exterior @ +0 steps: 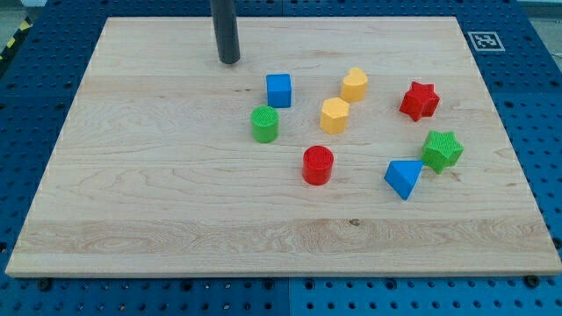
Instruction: Move the yellow heart into the left of the red star
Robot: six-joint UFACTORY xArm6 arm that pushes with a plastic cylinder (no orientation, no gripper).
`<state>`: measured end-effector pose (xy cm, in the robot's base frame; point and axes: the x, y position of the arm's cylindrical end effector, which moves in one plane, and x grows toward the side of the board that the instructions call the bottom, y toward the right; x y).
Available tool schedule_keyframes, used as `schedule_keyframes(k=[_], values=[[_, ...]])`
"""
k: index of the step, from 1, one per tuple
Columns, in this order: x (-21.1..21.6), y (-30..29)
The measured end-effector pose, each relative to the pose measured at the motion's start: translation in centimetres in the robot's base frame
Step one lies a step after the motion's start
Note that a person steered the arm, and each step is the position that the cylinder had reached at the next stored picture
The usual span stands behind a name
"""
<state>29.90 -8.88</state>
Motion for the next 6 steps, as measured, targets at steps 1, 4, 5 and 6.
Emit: schedule_keyframes(k=[1, 4, 5, 6], values=[[2.5, 0.0], [-0.6, 9.2], [0.4, 11.8], [2.0, 13.8]])
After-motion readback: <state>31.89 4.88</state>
